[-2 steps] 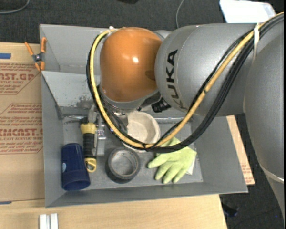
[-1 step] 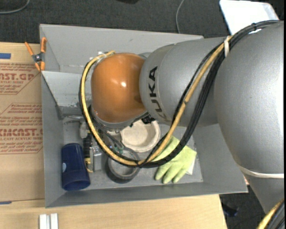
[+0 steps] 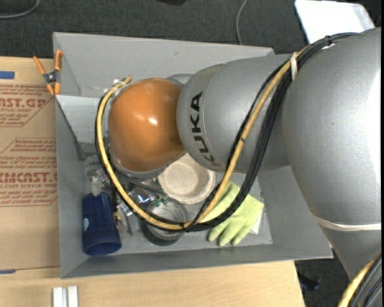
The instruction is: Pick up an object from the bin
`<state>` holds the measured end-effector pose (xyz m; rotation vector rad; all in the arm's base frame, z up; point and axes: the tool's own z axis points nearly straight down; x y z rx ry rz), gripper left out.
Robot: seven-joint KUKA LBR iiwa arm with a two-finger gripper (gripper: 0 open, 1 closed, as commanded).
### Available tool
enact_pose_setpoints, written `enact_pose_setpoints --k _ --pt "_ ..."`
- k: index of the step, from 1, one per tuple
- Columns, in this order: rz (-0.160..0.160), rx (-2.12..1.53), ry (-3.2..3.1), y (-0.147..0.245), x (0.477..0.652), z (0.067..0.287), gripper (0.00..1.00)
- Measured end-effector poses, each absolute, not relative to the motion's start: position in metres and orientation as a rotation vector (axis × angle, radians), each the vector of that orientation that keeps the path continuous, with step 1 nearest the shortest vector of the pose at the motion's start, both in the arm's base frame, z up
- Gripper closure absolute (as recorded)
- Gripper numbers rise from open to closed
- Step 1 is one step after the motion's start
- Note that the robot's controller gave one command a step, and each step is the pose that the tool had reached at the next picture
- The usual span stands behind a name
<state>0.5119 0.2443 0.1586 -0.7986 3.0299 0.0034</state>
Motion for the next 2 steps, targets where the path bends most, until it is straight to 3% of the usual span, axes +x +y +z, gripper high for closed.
enact_pose_setpoints --k 1,2 --pt "0.002 -0.979 2.981 0.248 0.544 0.134 0.0" --pt "0.004 -1.438 2.778 0.244 0.505 0.086 0.0"
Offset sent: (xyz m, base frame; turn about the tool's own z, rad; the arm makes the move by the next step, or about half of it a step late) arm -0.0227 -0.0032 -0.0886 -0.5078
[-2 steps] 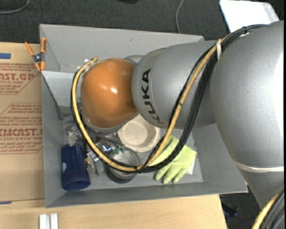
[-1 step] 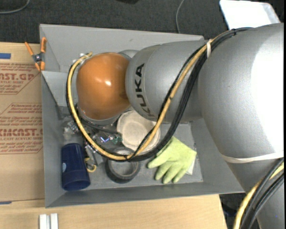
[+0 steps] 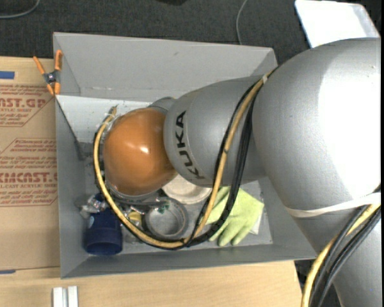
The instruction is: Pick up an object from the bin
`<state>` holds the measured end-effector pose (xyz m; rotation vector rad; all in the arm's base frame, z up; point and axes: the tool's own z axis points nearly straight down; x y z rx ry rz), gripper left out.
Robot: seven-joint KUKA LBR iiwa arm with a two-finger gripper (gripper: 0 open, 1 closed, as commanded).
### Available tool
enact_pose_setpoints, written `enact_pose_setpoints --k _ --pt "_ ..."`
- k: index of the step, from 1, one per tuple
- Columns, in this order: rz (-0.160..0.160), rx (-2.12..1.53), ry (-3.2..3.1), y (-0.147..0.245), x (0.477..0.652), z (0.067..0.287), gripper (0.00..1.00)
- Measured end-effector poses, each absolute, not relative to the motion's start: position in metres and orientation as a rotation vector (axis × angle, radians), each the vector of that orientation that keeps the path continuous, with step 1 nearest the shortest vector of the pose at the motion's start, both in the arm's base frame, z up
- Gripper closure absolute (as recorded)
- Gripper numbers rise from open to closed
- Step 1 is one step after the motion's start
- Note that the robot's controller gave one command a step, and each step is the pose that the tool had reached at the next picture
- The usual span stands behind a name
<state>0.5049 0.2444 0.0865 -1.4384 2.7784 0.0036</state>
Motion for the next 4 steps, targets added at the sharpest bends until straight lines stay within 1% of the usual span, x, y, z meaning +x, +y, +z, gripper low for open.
enact_pose_setpoints --k 1,2,3,4 --pt "-0.023 -0.606 3.087 0.228 0.529 0.069 1.0" --pt "-0.023 -0.608 3.086 0.228 0.529 0.069 1.0" --pt "-0.015 -0.603 3.085 0.229 0.527 0.078 1.0" --pt "-0.007 -0.607 3.078 0.232 0.528 0.097 1.0"
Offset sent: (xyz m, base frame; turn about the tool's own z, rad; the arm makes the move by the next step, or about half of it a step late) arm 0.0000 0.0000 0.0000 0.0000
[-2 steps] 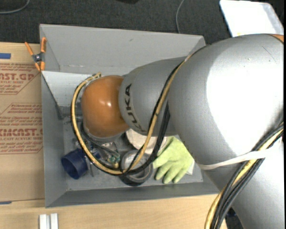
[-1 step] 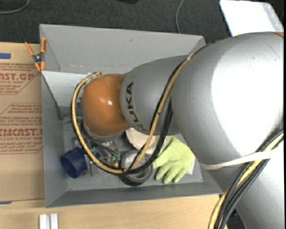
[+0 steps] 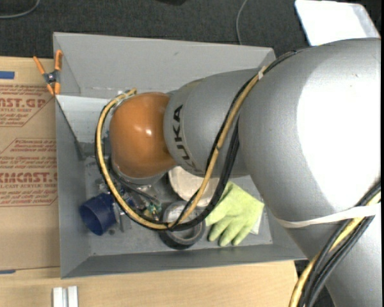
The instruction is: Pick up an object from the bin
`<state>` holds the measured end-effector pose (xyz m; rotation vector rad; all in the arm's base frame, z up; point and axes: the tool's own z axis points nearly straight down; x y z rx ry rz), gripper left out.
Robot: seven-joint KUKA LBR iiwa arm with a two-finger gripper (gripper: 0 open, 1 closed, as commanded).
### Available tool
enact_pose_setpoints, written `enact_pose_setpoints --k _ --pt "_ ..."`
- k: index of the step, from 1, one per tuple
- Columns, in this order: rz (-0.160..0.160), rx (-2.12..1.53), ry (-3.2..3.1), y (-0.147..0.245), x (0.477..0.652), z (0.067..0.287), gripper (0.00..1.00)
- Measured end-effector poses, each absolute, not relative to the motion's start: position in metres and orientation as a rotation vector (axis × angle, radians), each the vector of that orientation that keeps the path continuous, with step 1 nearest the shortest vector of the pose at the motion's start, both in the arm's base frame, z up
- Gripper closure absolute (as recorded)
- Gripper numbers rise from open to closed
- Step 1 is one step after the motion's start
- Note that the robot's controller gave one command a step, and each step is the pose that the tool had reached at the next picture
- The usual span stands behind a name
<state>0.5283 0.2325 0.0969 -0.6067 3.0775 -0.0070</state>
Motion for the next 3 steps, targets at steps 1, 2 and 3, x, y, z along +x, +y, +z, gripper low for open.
enact_pose_setpoints --k 1,2,3 --pt "-0.008 -0.608 3.082 0.232 0.527 0.115 1.0" --pt "-0.007 -0.608 3.078 0.233 0.528 0.134 1.0" --pt "-0.007 -0.608 3.078 0.233 0.528 0.148 1.0"
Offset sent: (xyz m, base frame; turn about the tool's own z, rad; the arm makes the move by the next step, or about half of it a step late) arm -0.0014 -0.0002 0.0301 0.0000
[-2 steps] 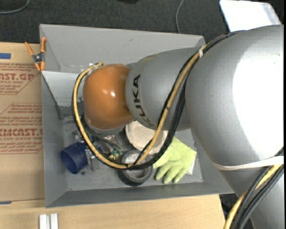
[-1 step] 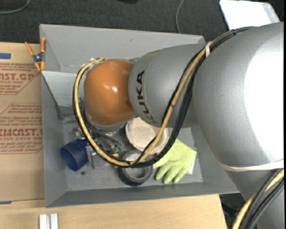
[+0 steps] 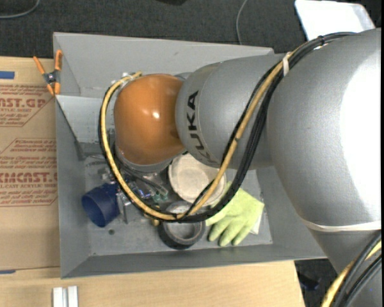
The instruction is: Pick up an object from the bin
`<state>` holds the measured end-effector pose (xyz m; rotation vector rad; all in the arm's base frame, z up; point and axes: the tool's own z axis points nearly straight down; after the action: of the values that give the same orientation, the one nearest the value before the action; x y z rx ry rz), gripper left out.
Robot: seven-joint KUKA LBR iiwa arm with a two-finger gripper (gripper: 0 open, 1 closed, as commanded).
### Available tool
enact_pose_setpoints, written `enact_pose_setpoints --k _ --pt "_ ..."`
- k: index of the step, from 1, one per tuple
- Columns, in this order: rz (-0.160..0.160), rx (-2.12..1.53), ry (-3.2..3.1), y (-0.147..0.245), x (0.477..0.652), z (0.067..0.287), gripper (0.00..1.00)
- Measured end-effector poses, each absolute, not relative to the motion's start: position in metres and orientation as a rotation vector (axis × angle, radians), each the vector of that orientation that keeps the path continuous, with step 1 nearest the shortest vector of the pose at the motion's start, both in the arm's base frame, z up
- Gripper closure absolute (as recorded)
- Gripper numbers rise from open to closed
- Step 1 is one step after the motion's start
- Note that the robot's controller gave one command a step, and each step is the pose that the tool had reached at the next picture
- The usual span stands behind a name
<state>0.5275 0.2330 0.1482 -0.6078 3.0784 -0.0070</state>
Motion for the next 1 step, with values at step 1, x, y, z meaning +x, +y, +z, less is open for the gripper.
enact_pose_setpoints --k 1 --pt "-0.006 -0.607 3.075 0.2335 0.5283 0.1569 1.0"
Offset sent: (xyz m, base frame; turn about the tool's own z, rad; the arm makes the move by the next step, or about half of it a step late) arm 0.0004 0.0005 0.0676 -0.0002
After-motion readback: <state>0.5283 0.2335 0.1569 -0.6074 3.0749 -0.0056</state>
